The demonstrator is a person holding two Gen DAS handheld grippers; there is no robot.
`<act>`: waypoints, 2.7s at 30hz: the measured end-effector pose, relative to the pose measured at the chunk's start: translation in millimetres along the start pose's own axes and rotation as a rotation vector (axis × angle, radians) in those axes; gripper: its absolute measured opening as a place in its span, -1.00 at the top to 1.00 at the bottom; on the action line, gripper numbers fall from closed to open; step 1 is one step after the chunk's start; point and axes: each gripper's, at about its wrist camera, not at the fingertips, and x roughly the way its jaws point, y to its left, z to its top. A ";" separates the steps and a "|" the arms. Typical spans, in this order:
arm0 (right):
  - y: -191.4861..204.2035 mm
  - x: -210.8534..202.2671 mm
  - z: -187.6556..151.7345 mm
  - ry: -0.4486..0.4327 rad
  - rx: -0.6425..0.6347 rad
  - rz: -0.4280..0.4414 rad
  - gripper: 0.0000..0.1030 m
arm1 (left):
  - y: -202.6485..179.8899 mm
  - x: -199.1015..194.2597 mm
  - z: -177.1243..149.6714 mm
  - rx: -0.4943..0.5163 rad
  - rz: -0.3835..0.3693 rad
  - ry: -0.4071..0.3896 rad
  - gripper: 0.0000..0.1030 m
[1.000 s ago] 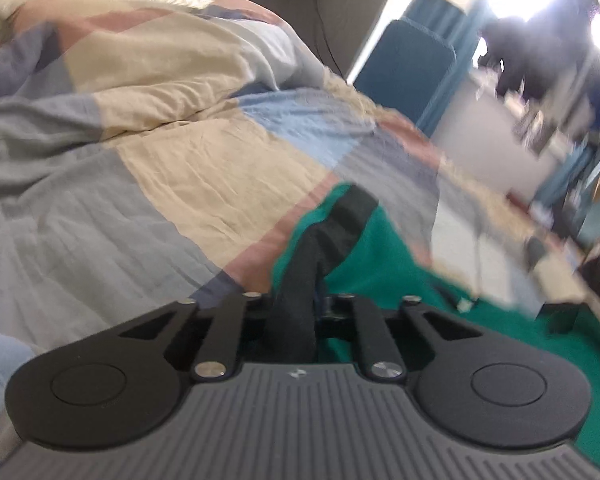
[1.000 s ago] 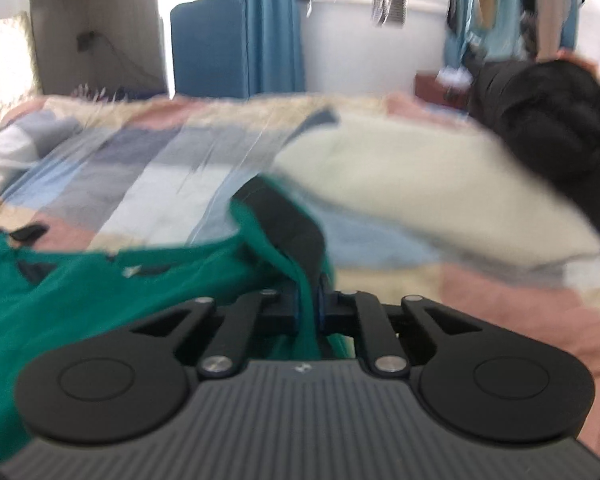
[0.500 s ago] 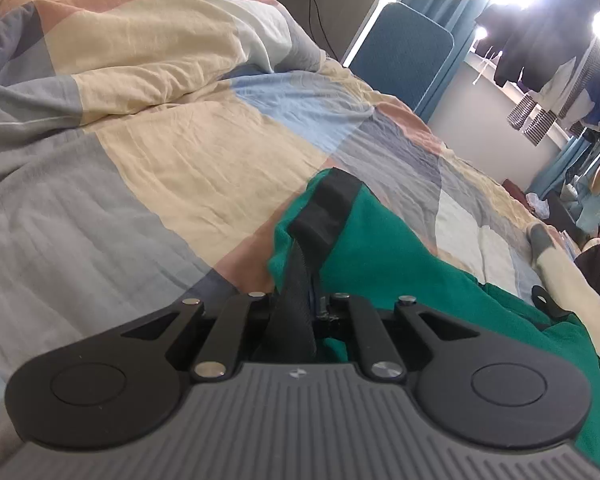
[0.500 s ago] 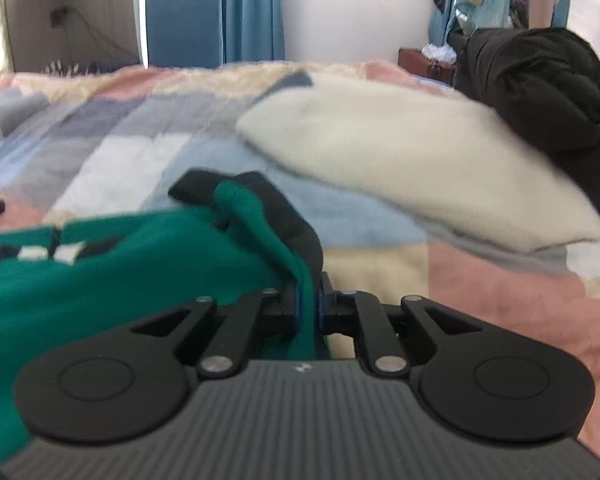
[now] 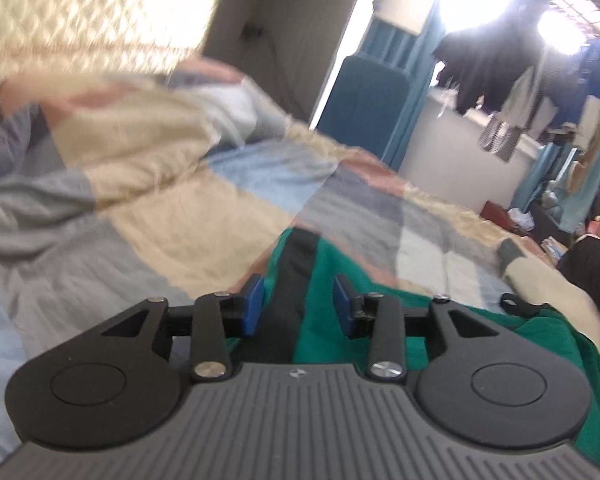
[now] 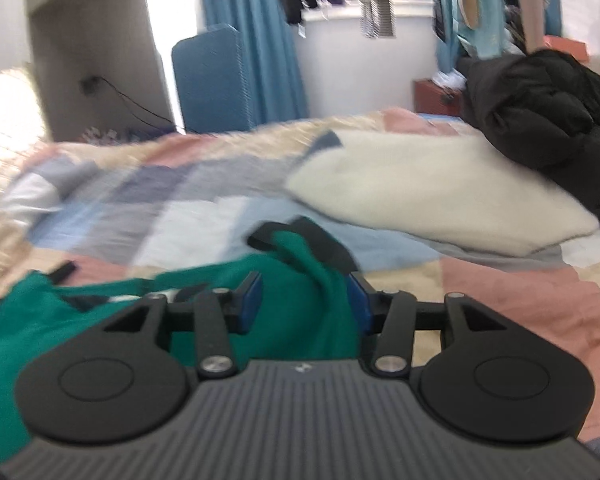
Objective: Fold large clothes
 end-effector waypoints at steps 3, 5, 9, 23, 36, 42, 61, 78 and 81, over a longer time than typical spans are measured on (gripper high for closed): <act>14.6 -20.9 -2.0 -0.022 -0.034 0.060 0.05 | -12.8 -18.7 -3.9 0.030 -0.058 -0.016 0.07; 25.5 -30.8 -5.8 -0.019 -0.043 0.109 0.05 | -23.0 -26.4 -9.2 0.056 -0.083 -0.009 0.07; 48.1 -34.7 -17.2 0.024 -0.062 0.203 0.05 | -44.3 -30.7 -23.6 0.113 -0.124 0.032 0.07; 66.5 5.1 -54.1 0.171 -0.030 0.265 0.05 | -46.4 8.6 -54.8 0.097 -0.125 0.201 0.07; 11.1 -64.9 -75.0 0.281 0.432 0.389 -0.04 | -37.2 -79.5 -68.3 -0.221 -0.213 0.285 -0.35; -14.8 -75.9 -114.3 0.401 0.689 0.436 -0.18 | -25.4 -88.7 -90.5 -0.369 -0.211 0.362 -0.46; -19.2 -13.4 -133.1 0.329 0.965 0.372 -0.10 | 17.9 -36.3 -115.0 -0.684 -0.223 0.324 -0.06; -27.4 -140.0 -107.9 0.172 0.770 0.409 0.45 | -26.9 -163.0 -66.5 -0.424 -0.244 0.255 0.51; -28.1 -161.8 -106.1 0.199 0.763 0.398 0.44 | -27.6 -184.1 -69.2 -0.438 -0.250 0.283 0.49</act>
